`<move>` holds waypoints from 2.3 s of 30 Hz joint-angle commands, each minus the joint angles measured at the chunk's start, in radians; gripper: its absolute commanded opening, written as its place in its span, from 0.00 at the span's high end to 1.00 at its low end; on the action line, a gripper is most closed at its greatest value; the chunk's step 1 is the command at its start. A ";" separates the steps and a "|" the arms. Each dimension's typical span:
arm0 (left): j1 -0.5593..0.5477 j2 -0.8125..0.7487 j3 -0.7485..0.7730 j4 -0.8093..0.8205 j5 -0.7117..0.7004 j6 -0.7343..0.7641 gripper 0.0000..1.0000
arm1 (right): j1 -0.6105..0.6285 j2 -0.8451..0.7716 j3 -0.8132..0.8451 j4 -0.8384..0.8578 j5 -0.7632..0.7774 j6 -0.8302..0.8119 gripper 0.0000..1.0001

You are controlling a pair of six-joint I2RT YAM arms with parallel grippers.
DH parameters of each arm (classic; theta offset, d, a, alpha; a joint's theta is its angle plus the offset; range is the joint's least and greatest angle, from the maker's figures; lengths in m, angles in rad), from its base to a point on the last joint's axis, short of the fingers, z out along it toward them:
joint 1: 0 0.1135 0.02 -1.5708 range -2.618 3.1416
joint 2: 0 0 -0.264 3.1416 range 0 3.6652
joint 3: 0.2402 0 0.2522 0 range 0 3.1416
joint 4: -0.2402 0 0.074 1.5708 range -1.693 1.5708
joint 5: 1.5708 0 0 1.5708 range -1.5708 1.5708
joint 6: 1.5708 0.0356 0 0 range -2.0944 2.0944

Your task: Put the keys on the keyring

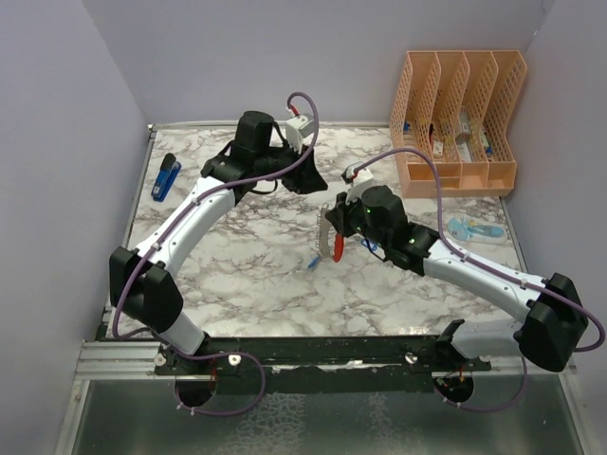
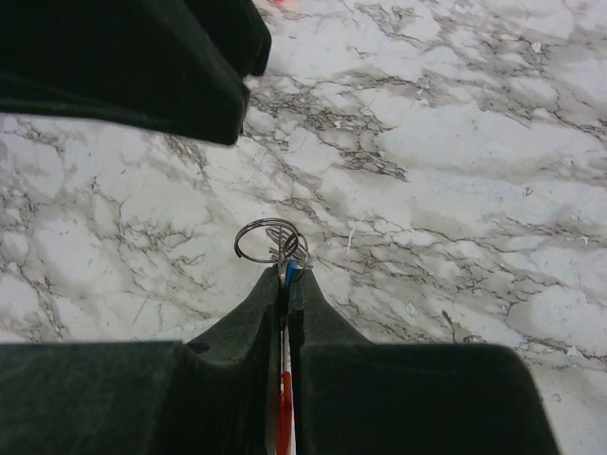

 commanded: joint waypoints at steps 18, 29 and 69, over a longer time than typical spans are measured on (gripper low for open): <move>-0.058 0.098 0.078 -0.268 0.023 0.182 0.72 | 0.003 -0.014 0.040 0.003 -0.017 -0.031 0.99; -0.058 0.120 0.088 -0.264 0.021 0.193 0.89 | 0.003 -0.021 0.040 0.007 -0.028 -0.032 0.99; -0.065 0.045 -0.164 0.231 -0.166 -0.374 1.00 | 0.009 -0.004 -0.002 0.139 -0.106 -0.003 0.99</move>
